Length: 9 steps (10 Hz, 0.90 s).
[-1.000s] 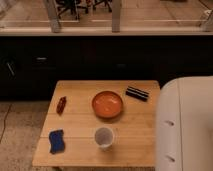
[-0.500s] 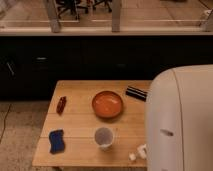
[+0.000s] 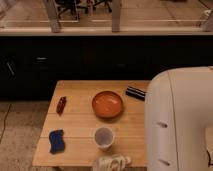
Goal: Knock the bottle over
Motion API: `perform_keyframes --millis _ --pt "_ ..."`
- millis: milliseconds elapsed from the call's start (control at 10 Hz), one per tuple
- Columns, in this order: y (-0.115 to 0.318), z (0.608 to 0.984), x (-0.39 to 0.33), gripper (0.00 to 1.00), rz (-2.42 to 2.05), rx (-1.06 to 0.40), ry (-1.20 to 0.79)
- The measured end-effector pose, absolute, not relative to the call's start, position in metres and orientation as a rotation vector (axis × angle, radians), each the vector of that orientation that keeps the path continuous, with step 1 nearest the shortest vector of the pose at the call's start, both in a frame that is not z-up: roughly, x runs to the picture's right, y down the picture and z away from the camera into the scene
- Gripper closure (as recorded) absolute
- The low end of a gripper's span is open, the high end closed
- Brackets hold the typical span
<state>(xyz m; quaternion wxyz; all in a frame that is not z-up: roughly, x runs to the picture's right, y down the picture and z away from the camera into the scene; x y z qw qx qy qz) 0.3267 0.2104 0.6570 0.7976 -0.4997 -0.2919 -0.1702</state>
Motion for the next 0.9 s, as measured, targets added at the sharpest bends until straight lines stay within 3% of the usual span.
perform_keyframes --millis 900 --pt "0.206 0.673 0.359 0.98 -0.271 -1.084 -0.669"
